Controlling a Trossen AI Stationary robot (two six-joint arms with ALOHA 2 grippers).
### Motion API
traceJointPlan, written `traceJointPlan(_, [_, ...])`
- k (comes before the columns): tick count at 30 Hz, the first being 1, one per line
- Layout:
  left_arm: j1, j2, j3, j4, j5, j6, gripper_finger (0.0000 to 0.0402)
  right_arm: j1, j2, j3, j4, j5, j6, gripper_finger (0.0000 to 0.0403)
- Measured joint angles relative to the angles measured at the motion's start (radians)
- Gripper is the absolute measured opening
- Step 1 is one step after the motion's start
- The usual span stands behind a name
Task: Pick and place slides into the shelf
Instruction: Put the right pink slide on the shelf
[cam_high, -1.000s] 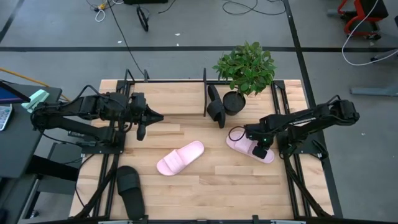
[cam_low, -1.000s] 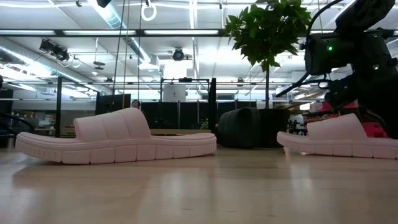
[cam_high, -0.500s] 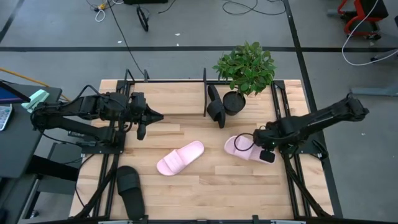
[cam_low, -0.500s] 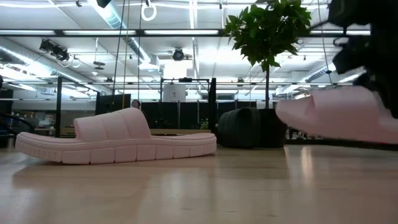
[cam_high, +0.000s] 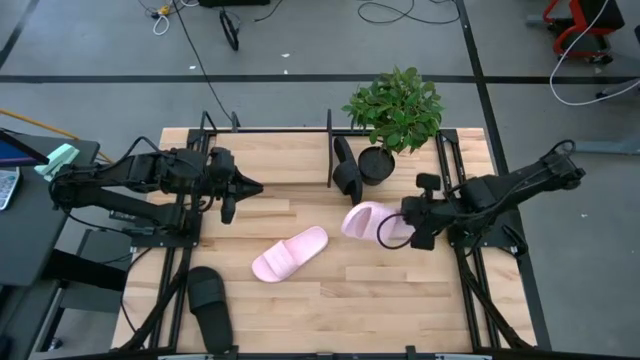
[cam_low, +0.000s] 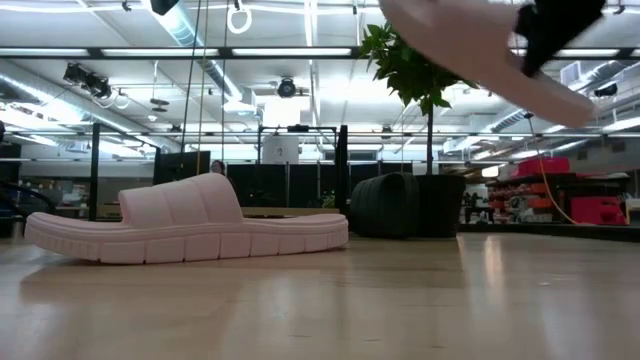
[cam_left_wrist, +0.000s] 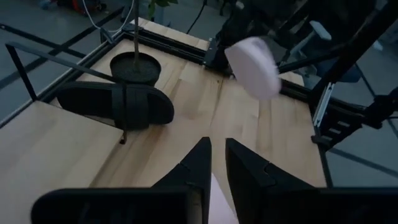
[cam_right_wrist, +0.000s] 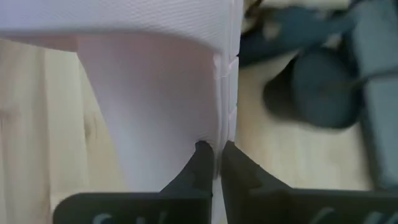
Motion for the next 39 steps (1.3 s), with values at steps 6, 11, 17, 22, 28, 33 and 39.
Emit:
traceJointPlan(6, [0.0, 0.0, 0.0, 0.001, 0.0, -0.081, 0.0071, -0.031, 0.121, 0.237, -0.056, 0.083, -0.144, 0.0012])
traceJointPlan(11, [0.0, 0.0, 0.0, 0.017, 0.0, -0.17, 0.0096, -0.085, 0.23, 0.397, -0.1, 0.118, -0.261, 0.0011])
traceJointPlan(17, [0.0, 0.0, 0.0, 0.016, 0.015, -0.253, 0.0139, -0.139, 0.337, 0.542, -0.189, 0.119, -0.438, 0.0011])
traceJointPlan(22, [0.0, 0.0, 0.0, 0.016, 0.079, -0.3, 0.018, -0.171, 0.42, 0.626, -0.223, 0.118, -0.621, 0.0009])
traceJointPlan(28, [0.0, 0.0, 0.0, 0.014, 0.125, -0.359, 0.0218, -0.175, 0.5, 0.7, -0.188, 0.125, -0.778, 0.0009])
traceJointPlan(33, [0.0, 0.0, 0.0, 0.014, 0.166, -0.391, 0.0235, -0.175, 0.545, 0.752, -0.063, 0.152, -0.911, 0.0009])
traceJointPlan(39, [0.0, 0.0, 0.0, 0.013, 0.225, -0.486, 0.0244, -0.188, 0.57, 0.772, 0.11, 0.182, -1.095, 0.0009])
